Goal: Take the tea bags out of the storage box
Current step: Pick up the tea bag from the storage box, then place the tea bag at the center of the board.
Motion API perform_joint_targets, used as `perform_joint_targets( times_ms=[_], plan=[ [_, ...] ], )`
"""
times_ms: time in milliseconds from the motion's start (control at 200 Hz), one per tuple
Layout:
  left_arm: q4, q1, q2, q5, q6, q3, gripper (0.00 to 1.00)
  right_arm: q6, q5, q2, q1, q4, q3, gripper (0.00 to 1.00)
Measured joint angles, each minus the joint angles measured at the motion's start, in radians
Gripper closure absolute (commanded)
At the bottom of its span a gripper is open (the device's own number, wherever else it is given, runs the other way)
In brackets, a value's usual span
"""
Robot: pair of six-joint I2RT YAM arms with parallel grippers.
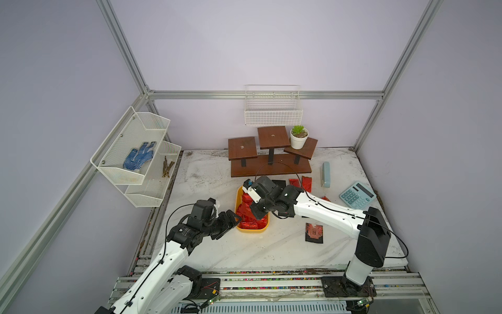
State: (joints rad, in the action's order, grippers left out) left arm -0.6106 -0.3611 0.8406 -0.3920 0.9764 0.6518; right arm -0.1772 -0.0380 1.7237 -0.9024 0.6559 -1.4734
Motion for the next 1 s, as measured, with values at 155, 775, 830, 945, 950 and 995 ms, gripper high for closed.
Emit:
perform_joint_targets(
  times_ms=[155, 775, 830, 945, 950, 995],
  plan=[
    [0.019, -0.021, 0.032, 0.003, 0.0, 0.014, 0.23, -0.061, -0.022, -0.102, 0.062, -0.023, 0.08, 1.0],
    [0.14, -0.256, 0.15, 0.112, 0.061, 0.046, 0.24, -0.436, -0.087, -0.702, 0.306, -0.209, 0.76, 1.0],
    [0.143, -0.259, 0.15, 0.118, 0.062, 0.046, 0.24, -0.473, -0.093, -0.713, 0.322, -0.234, 0.816, 1.0],
    [0.15, -0.264, 0.149, 0.132, 0.064, 0.046, 0.24, -0.551, -0.114, -0.723, 0.364, -0.291, 0.914, 1.0],
    [0.15, -0.264, 0.149, 0.133, 0.064, 0.046, 0.24, -0.555, -0.114, -0.724, 0.365, -0.294, 0.917, 1.0],
    [0.151, -0.264, 0.146, 0.136, 0.064, 0.046, 0.24, -0.584, -0.124, -0.728, 0.379, -0.322, 0.949, 1.0]
  ],
)
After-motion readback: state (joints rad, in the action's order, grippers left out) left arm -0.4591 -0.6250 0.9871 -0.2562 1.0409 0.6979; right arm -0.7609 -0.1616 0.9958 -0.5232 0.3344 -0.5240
